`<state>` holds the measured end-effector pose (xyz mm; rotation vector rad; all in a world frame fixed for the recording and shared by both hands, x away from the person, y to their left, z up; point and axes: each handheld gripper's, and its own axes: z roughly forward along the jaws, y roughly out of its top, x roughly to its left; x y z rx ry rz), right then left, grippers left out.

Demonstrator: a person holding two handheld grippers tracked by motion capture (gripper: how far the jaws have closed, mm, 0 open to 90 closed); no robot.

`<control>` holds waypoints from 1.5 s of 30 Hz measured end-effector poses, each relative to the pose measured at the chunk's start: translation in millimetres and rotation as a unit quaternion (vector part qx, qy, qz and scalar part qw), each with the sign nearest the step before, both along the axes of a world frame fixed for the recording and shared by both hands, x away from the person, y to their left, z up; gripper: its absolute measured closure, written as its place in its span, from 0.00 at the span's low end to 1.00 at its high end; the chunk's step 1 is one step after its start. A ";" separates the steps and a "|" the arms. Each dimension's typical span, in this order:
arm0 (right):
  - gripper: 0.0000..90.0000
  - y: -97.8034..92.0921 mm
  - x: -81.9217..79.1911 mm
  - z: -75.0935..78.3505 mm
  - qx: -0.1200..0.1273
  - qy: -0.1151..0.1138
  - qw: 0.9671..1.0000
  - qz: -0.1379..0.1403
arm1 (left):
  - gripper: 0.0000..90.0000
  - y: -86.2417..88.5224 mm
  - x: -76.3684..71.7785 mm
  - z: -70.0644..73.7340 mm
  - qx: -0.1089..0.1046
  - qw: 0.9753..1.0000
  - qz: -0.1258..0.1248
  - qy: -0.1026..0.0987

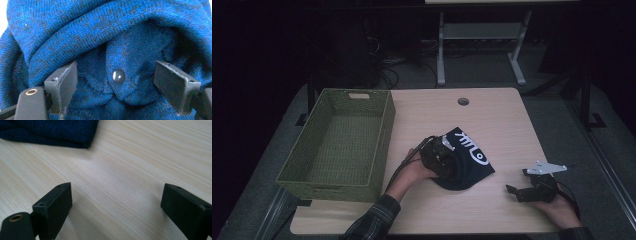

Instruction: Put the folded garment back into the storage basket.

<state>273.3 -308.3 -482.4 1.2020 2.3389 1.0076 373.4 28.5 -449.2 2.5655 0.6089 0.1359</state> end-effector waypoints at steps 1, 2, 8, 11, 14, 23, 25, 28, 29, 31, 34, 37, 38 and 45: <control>0.11 0.0 0.0 0.0 0.000 0.000 1.000 0.000 | 0.21 -0.2 -0.4 -0.5 -0.001 1.000 0.002 -0.001; 0.11 0.0 0.0 0.0 0.000 0.000 1.000 0.000 | 0.21 0.1 -0.7 -0.6 -0.001 1.000 0.002 -0.003; 0.11 0.0 0.0 0.0 0.000 0.000 1.000 -0.001 | 0.37 6.4 -0.8 -0.9 -0.007 1.000 -0.006 -0.010; 0.11 0.0 0.0 0.0 0.000 0.000 1.000 0.000 | 0.46 7.8 -0.3 -0.5 -0.009 1.000 -0.005 -0.006; 0.11 0.0 0.0 0.0 0.000 0.000 1.000 -0.001 | 0.57 10.7 1.0 0.5 -0.013 1.000 -0.007 -0.003; 0.11 0.1 -0.1 0.2 0.001 0.002 1.000 -0.006 | 0.77 11.1 1.0 1.3 -0.020 1.000 -0.010 0.006; 0.11 0.1 -0.1 0.1 0.001 0.002 1.000 -0.006 | 0.79 10.8 1.3 1.8 -0.018 1.000 -0.006 0.009; 0.11 0.1 -0.1 0.2 0.001 0.002 1.000 -0.007 | 0.80 11.0 1.4 2.4 -0.021 1.000 0.001 0.011; 0.11 0.1 -0.1 0.2 0.001 0.002 1.000 -0.007 | 0.81 11.0 1.4 2.4 -0.021 1.000 0.001 0.011; 0.11 0.1 0.1 0.1 0.001 0.002 1.000 -0.007 | 0.81 11.2 1.5 4.0 -0.022 1.000 0.004 0.013; 0.11 0.0 0.1 0.1 0.001 0.001 1.000 -0.007 | 0.81 11.9 0.3 10.0 -0.035 0.999 0.010 0.012; 0.11 0.0 0.2 0.1 0.001 0.001 1.000 -0.007 | 0.81 13.8 -0.4 16.9 -0.046 0.999 0.008 0.013; 0.11 0.0 0.2 0.1 0.001 0.001 1.000 -0.007 | 0.81 14.3 -0.9 18.7 -0.054 0.998 0.011 0.014; 0.11 -0.4 0.5 -0.1 0.000 -0.001 1.000 -0.006 | 0.81 20.8 -3.2 40.2 -0.071 0.997 0.007 0.013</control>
